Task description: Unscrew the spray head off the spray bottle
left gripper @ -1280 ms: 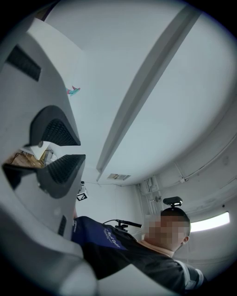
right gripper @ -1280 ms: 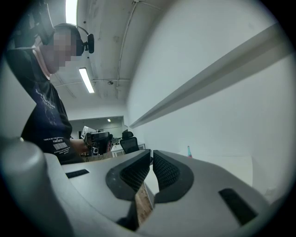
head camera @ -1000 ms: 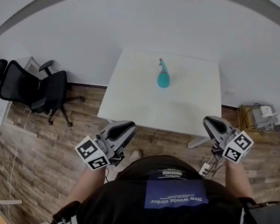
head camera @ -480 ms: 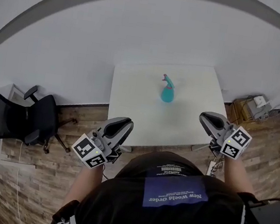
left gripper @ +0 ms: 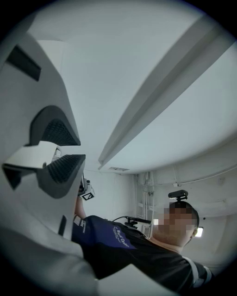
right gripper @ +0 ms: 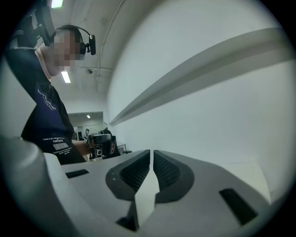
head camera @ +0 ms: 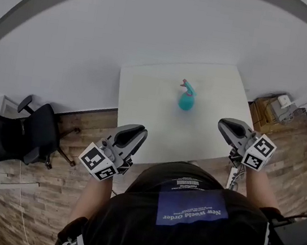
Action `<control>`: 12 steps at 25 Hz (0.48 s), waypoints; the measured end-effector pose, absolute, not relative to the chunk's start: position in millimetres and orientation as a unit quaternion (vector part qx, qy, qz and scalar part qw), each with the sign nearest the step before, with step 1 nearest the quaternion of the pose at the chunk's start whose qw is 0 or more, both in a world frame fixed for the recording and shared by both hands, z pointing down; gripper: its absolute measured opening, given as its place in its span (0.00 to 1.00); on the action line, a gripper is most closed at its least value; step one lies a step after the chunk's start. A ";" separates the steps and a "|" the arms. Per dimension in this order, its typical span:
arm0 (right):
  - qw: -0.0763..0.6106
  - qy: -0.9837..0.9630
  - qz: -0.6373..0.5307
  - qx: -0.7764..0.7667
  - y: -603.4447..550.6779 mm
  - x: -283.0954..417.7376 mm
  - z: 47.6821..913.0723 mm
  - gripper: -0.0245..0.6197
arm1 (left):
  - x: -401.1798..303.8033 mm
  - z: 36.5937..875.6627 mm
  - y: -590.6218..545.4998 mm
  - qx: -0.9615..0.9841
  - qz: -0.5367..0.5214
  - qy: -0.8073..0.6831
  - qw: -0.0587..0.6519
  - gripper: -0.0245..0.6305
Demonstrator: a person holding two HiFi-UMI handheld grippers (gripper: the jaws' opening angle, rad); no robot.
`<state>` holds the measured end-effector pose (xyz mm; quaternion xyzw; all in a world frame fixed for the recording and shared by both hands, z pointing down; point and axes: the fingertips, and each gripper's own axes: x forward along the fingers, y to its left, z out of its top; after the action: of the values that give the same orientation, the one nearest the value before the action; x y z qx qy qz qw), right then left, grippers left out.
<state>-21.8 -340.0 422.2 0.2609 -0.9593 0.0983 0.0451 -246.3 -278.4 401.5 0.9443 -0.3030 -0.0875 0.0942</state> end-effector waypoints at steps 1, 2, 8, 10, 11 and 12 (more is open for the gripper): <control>0.043 -0.960 0.098 0.258 -346.7 -20.7 422.8 0.03 | -243.7 403.2 -283.9 0.944 -0.080 -0.306 0.090 0.12; 0.041 -0.961 0.099 0.254 -356.0 -18.5 424.0 0.03 | -239.5 405.3 -292.3 0.944 -0.070 -0.310 0.085 0.12; 0.029 -0.971 0.106 0.215 -418.6 13.6 432.0 0.03 | -192.7 407.6 -348.9 0.940 0.018 -0.338 0.032 0.12; 0.023 -0.974 0.102 0.201 -438.3 27.7 431.3 0.03 | -173.7 404.7 -365.8 0.937 0.039 -0.348 0.021 0.12; 0.019 -0.976 0.097 0.196 -448.9 35.7 429.7 0.03 | -164.1 403.9 -374.9 0.935 0.047 -0.351 0.017 0.12; 0.014 -0.977 0.093 0.192 -459.7 44.2 428.1 0.03 | -154.7 404.0 -384.6 0.933 0.054 -0.355 0.016 0.12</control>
<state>44.2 -459.7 428.1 0.1916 -0.9770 0.0927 0.0138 -154.7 -384.6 404.0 0.9333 -0.3546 0.0537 0.0162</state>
